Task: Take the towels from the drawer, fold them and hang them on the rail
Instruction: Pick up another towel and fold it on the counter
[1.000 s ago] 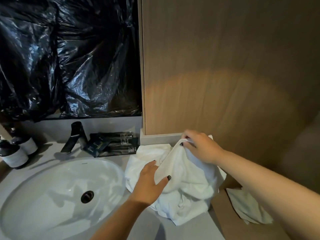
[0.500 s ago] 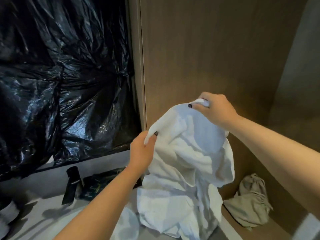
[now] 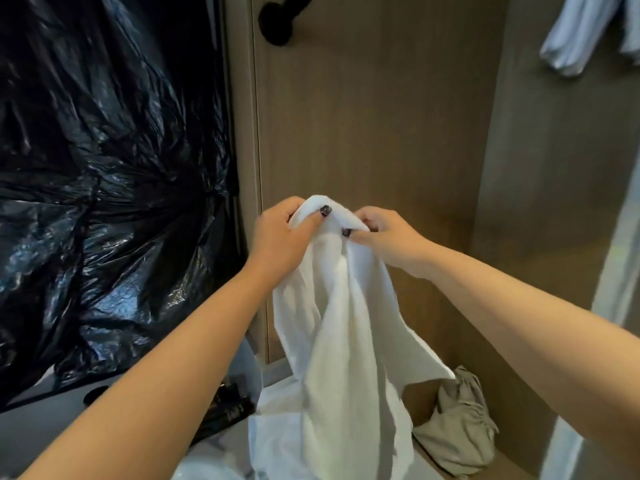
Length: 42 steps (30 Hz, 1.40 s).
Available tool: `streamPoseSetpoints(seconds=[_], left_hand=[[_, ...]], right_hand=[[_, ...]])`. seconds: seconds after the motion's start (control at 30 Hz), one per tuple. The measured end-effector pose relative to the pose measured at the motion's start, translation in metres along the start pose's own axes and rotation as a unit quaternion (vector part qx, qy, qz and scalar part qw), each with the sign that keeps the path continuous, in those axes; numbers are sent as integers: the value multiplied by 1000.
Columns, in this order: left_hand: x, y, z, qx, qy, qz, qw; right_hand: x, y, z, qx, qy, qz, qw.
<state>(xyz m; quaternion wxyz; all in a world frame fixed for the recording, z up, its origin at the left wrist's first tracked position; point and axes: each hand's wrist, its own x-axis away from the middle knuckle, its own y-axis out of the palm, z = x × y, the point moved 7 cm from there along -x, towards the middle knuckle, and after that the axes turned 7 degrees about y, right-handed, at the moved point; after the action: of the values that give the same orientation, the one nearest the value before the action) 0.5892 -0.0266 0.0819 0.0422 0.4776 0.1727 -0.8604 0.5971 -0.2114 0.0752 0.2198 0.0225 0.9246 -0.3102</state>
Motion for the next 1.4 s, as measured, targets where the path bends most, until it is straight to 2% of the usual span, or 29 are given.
streamPoseSetpoints(seconds=[0.23, 0.33, 0.47, 0.57, 0.67, 0.73, 0.83, 0.97, 1.07, 1.23, 1.4], left_hand=[[16, 11, -47, -86, -75, 1, 993], [31, 21, -70, -86, -105, -4, 991], [50, 36, -97, -52, -202, 12, 978], [44, 36, -92, 16, -218, 74, 973], [27, 38, -71, 63, -172, 95, 978], [13, 42, -47, 74, -124, 83, 986], [-3, 50, -9, 65, -41, 38, 996], [-10, 64, 18, 43, 22, -57, 997], [-6, 64, 17, 45, 15, -60, 997], [13, 60, -6, 87, -59, -17, 994], [39, 52, -39, 19, -102, -46, 993]], right_hand=[[-27, -41, -24, -2, -26, 110, 994], [-34, -51, -33, 11, -60, 144, 988], [-40, -69, -34, -3, -69, 193, 979], [-46, -72, -22, 67, -37, 148, 986], [-45, -59, -3, 209, -8, 55, 976], [-38, -45, 7, 241, -12, 3, 971], [-29, -25, 11, 199, -54, -40, 978], [-18, -13, 9, 62, -77, -104, 990], [-14, -13, 15, -5, -69, -99, 993], [-8, -4, 26, -24, -35, -93, 995], [-14, -26, 31, -27, -30, -6, 999]])
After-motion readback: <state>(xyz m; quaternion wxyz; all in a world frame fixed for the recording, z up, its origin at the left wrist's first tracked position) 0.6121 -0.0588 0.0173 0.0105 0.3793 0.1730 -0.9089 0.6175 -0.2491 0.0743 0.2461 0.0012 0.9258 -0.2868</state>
